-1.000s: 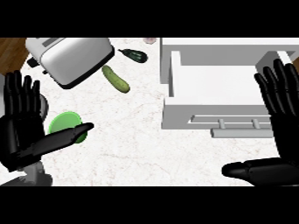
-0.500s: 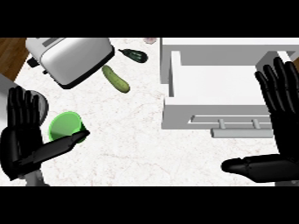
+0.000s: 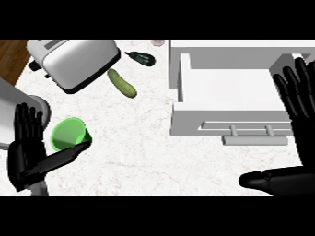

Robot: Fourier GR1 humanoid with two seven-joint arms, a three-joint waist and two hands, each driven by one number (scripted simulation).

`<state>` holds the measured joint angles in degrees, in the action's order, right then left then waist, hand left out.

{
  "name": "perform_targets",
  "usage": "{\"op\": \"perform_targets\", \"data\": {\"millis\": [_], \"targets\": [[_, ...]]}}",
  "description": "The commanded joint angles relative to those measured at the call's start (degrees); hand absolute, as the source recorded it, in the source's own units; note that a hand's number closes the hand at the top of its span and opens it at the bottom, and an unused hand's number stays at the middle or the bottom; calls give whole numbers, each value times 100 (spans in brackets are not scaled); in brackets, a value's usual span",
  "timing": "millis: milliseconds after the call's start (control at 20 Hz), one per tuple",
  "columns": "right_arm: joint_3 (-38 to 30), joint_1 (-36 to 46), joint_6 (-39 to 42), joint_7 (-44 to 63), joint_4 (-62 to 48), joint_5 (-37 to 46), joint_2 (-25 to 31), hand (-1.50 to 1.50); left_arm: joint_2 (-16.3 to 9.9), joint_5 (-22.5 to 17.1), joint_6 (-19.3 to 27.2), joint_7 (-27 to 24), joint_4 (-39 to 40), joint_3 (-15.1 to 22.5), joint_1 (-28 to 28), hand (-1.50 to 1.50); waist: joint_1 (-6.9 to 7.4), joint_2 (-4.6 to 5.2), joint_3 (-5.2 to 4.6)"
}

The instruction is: Pick up the cup, place it into the drawer and close the drawer

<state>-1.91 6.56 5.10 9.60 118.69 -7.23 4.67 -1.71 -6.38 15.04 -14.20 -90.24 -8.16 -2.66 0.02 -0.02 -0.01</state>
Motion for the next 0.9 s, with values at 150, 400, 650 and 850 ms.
{"op": "perform_targets", "data": {"millis": [150,400,650,850], "targets": [[-38,-11,176,172,182,-171,127,-150,161,-169,-295,-972,1081,-171,-174,-150,-8,1,-1],[-125,-26,132,-85,-125,-131,34,-150,145,-247,-412,-1376,1568,-263,-66,-150,-1,1,0],[212,-285,81,-85,189,140,-108,-150,-67,-410,-609,-1959,2966,-625,665,-150,-27,5,-2],[-144,-144,216,194,184,-271,97,-150,-193,-579,-727,-2273,3058,-772,475,-150,-10,2,0]]}}
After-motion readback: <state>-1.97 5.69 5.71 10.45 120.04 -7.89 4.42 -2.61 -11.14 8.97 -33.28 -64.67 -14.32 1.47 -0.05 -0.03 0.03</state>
